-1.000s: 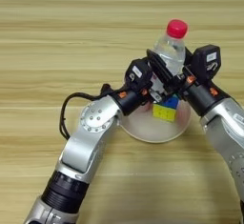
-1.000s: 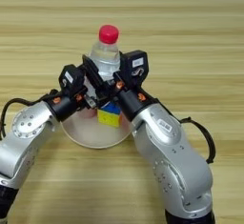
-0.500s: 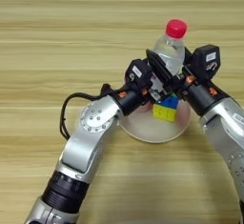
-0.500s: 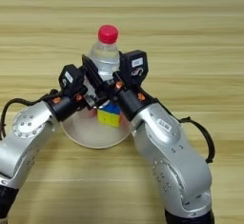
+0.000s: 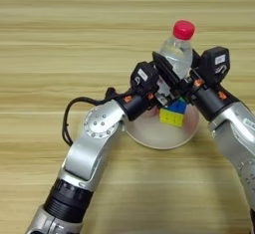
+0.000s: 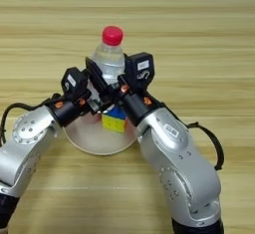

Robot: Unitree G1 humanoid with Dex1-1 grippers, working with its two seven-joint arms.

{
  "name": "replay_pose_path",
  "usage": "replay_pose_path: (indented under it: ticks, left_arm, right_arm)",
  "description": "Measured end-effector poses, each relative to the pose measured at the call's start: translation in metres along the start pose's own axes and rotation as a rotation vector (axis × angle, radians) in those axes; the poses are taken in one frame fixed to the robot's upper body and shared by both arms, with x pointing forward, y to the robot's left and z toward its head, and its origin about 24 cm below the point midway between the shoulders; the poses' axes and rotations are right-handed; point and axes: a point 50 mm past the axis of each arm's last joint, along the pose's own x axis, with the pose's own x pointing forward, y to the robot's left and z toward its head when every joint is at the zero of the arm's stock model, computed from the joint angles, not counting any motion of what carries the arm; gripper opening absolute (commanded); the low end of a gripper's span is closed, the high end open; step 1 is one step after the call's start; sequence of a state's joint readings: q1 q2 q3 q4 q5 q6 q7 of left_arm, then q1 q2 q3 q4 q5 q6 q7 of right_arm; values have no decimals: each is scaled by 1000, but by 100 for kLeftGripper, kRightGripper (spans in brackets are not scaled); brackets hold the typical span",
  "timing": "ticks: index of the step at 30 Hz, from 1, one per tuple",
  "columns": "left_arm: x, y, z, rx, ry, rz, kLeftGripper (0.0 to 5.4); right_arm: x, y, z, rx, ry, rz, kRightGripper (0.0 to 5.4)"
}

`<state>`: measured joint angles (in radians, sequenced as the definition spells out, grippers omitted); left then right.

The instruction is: Move the objects on the table

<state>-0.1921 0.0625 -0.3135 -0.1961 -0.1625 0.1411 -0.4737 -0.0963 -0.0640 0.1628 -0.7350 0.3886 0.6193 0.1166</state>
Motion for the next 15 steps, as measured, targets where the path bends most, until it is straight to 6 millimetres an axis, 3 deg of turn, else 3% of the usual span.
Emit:
replay_pose_path:
  ticks: [12,15]
  left_arm:
    - [0,1,0,-1,0,4,341]
    - [-1,1,0,-3,0,7,337]
  right_arm:
    - [1,0,-1,1,1,3,323]
    - [2,0,-1,-4,-3,10,388]
